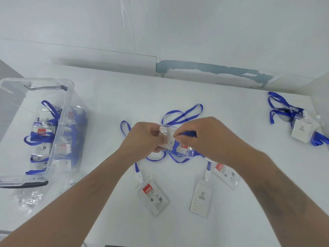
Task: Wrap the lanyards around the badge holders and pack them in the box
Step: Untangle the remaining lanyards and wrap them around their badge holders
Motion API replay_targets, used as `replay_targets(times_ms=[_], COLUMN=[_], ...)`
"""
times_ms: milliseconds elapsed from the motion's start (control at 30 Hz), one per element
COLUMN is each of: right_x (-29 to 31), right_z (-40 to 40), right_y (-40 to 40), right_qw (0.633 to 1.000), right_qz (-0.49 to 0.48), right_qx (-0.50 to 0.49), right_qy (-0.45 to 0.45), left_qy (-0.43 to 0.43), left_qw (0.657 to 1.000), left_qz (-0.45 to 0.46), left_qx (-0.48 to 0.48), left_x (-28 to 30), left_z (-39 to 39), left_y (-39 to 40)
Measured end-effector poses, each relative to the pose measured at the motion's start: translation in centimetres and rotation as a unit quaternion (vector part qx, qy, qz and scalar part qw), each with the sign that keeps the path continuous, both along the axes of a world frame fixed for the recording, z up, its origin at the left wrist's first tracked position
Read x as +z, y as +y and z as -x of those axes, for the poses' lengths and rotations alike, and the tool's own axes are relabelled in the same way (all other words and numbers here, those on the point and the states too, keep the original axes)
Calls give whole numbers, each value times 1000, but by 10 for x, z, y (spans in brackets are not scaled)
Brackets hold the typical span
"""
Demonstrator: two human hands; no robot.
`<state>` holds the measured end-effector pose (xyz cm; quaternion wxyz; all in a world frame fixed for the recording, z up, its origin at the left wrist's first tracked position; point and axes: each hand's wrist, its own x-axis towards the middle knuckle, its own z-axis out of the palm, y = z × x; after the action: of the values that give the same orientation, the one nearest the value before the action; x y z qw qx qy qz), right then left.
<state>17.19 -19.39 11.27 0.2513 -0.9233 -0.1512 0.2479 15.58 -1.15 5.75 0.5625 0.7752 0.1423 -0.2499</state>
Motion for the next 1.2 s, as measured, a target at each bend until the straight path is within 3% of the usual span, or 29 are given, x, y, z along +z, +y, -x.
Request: replay_targets(times_ms=[100,167,233,367,433,500,600,733,867,1033,1133,1200], right_x=[4,-5,-20,-49,-59,-62,-55,-35,-7,4,-18,-40], right_z=[-20,-28,-27,-3,15,31,44,38,10,-28,-31,-19], right_y=[-13,-20,-24,-9,4,14,18,7,-7,-21,-25,-21], right_qw=[992,967,926,810,820,874,951,997,998,983,930,855], right_qz=[-110,-208,-296,-425,-403,-324,-211,-40,9,-156,-283,-386], right_qx=[-38,-101,-175,-317,-330,-310,-207,-67,2,-86,-185,-270], right_qy=[50,108,157,250,239,186,94,-25,-60,34,146,218], left_qy=[68,103,124,132,125,100,52,-17,-27,39,73,94], left_qw=[992,981,967,940,934,950,975,991,998,992,983,969], left_qz=[73,144,213,311,316,258,123,3,-48,22,131,227], left_qx=[-71,-84,-66,36,107,143,175,133,31,-115,-102,-34], left_x=[10,18,23,26,23,19,15,11,12,28,32,30], left_z=[0,-1,0,0,-3,-7,-11,-15,-13,-9,-9,-7], left_y=[9,14,16,12,8,5,2,-1,0,2,6,7])
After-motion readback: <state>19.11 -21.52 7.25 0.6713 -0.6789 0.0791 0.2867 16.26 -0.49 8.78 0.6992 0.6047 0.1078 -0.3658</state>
